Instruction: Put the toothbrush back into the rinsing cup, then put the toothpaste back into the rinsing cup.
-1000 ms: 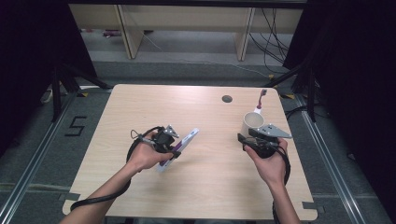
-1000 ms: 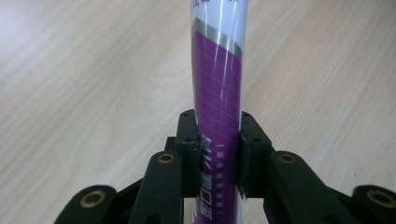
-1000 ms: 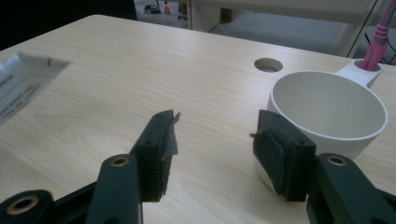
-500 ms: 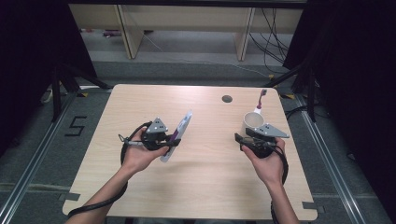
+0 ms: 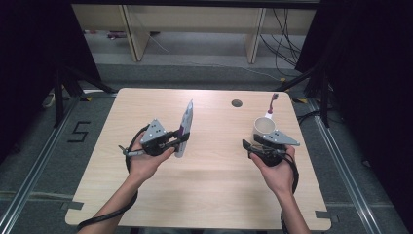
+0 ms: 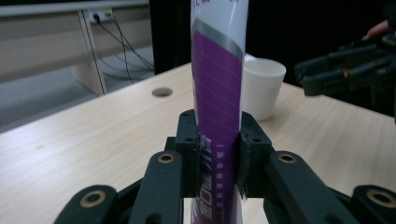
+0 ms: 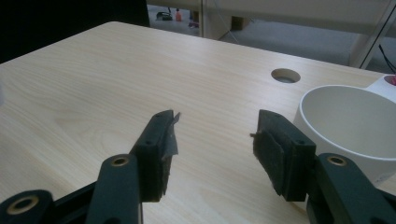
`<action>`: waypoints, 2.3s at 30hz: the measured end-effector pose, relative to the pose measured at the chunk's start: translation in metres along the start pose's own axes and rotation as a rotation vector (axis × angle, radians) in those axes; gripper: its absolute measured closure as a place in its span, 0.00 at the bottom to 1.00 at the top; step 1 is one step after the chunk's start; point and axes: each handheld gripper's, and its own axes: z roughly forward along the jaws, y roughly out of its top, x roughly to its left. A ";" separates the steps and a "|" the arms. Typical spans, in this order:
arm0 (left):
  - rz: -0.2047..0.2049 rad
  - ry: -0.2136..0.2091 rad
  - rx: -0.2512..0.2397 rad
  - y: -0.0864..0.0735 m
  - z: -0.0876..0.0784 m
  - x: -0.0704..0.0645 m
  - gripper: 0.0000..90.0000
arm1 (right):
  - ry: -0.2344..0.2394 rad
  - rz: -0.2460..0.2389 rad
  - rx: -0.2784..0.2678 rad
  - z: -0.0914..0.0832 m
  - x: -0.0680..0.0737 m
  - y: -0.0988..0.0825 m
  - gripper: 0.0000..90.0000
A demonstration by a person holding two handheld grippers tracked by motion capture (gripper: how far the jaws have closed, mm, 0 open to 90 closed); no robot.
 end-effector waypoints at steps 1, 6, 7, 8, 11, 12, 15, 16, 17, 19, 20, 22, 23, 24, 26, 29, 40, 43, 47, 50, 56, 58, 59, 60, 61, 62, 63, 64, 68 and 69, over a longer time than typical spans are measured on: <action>-0.005 0.001 -0.021 0.000 0.000 0.000 0.82 | 0.001 0.006 0.003 -0.001 0.002 0.000 0.53; -0.005 0.007 -0.057 -0.001 0.001 -0.003 0.82 | 0.022 0.004 -0.017 -0.001 0.010 0.003 0.53; -0.004 0.010 -0.062 -0.001 0.002 -0.004 0.82 | 0.046 0.000 -0.027 0.001 0.011 0.004 0.53; -0.003 0.004 -0.061 -0.002 0.003 -0.004 0.82 | 0.038 0.008 -0.024 -0.001 0.013 0.005 0.53; 0.000 0.007 -0.066 -0.003 0.004 -0.006 0.82 | 0.070 0.022 -0.041 0.000 0.018 0.009 0.53; -0.002 0.005 -0.080 -0.003 0.005 -0.007 0.82 | 0.070 0.013 -0.051 0.001 0.019 0.010 0.53; 0.001 0.012 -0.076 -0.003 0.005 -0.007 0.82 | 0.078 0.032 -0.051 0.001 0.024 0.012 0.52; -0.001 0.012 -0.079 -0.003 0.005 -0.007 0.82 | 0.093 0.007 -0.056 0.001 0.022 0.013 0.52; -0.001 0.014 -0.085 -0.003 0.006 -0.007 0.82 | 0.091 0.040 -0.055 0.000 0.025 0.013 0.52; 0.001 0.012 -0.094 -0.002 0.008 -0.007 0.82 | 0.102 0.030 -0.082 -0.001 0.026 0.015 0.52; -0.002 0.013 -0.100 -0.001 0.009 -0.008 0.82 | 0.110 0.048 -0.097 -0.001 0.027 0.017 0.52; -0.001 0.013 -0.107 -0.001 0.012 -0.009 0.82 | 0.118 0.053 -0.112 -0.001 0.029 0.021 0.50; -0.002 0.014 -0.107 -0.001 0.013 -0.010 0.82 | 0.121 0.031 -0.127 -0.001 0.029 0.023 0.50; -0.002 0.009 -0.106 -0.001 0.014 -0.010 0.82 | 0.135 0.055 -0.130 -0.001 0.032 0.024 0.50; -0.005 0.014 -0.108 -0.002 0.015 -0.012 0.82 | 0.139 0.062 -0.140 0.000 0.034 0.027 0.50; 0.001 0.014 -0.111 -0.001 0.015 -0.014 0.82 | 0.156 0.051 -0.149 0.000 0.037 0.030 0.48; 0.010 0.025 -0.130 0.002 0.023 -0.019 0.82 | 0.240 0.075 -0.185 0.011 0.057 0.048 0.46; 0.017 0.035 -0.131 0.002 0.026 -0.020 0.82 | 0.262 0.070 -0.201 0.013 0.062 0.055 0.46; 0.020 0.041 -0.128 0.000 0.030 -0.022 0.82 | 0.284 0.082 -0.229 0.016 0.070 0.064 0.44; 0.023 0.044 -0.129 0.000 0.033 -0.025 0.82 | 0.286 0.075 -0.238 0.017 0.076 0.070 0.40; 0.029 0.049 -0.122 0.000 0.040 -0.030 0.82 | 0.270 0.051 -0.240 0.024 0.089 0.080 0.38; 0.034 0.044 -0.118 0.000 0.042 -0.032 0.82 | 0.268 0.036 -0.241 0.027 0.091 0.082 0.38; 0.038 0.041 -0.114 0.000 0.043 -0.033 0.82 | 0.272 0.034 -0.243 0.030 0.091 0.083 0.38; 0.037 0.039 -0.115 0.000 0.043 -0.034 0.82 | 0.270 0.033 -0.246 0.031 0.092 0.084 0.37; 0.039 0.040 -0.114 0.000 0.044 -0.035 0.82 | 0.273 0.044 -0.240 0.032 0.093 0.084 0.37; 0.039 0.040 -0.115 0.000 0.044 -0.036 0.82 | 0.271 0.035 -0.246 0.034 0.093 0.084 0.37; 0.038 0.039 -0.114 0.001 0.045 -0.037 0.82 | 0.272 0.033 -0.244 0.036 0.093 0.084 0.37; 0.038 0.044 -0.114 0.001 0.045 -0.037 0.82 | 0.274 0.034 -0.244 0.038 0.093 0.084 0.37; 0.045 0.055 -0.106 0.001 0.049 -0.041 0.82 | 0.249 0.055 -0.226 0.040 0.093 0.085 0.40; 0.049 0.054 -0.102 0.001 0.049 -0.042 0.82 | 0.248 0.041 -0.228 0.041 0.093 0.085 0.42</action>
